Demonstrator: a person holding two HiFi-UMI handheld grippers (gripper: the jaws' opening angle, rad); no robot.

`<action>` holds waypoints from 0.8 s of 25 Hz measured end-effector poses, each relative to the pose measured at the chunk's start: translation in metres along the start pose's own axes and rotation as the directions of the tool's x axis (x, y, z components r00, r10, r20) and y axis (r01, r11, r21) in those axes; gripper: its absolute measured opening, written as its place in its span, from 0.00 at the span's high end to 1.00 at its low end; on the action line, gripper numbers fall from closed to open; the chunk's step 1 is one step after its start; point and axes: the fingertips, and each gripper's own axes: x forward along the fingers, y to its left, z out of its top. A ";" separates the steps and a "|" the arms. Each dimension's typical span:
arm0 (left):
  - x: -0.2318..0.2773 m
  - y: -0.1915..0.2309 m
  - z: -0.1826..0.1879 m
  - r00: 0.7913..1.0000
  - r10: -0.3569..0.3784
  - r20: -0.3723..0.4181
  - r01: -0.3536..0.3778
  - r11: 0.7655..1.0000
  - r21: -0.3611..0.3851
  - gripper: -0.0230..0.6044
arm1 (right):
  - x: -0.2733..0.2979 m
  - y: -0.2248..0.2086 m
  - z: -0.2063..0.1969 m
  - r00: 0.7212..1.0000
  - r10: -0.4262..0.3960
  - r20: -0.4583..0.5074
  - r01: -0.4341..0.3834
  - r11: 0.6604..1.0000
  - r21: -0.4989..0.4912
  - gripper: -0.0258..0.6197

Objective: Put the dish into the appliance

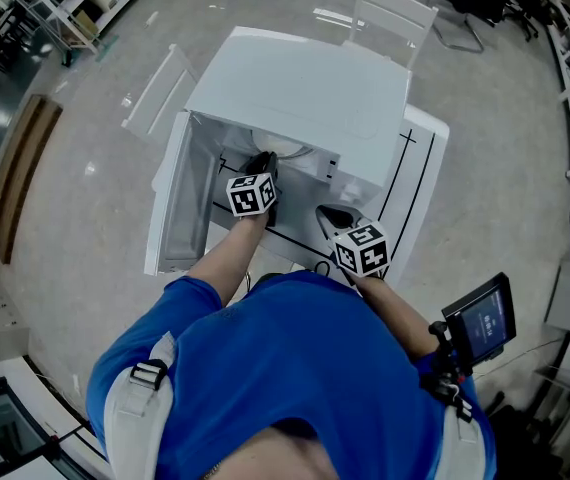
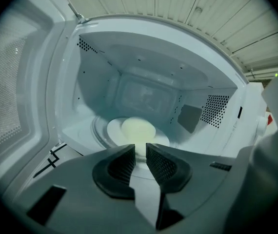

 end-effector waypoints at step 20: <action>0.027 -0.001 0.010 0.998 0.003 -0.059 0.000 0.999 0.039 0.85 | -0.005 -0.011 0.002 1.000 -0.023 0.008 0.023 1.000 0.009 0.96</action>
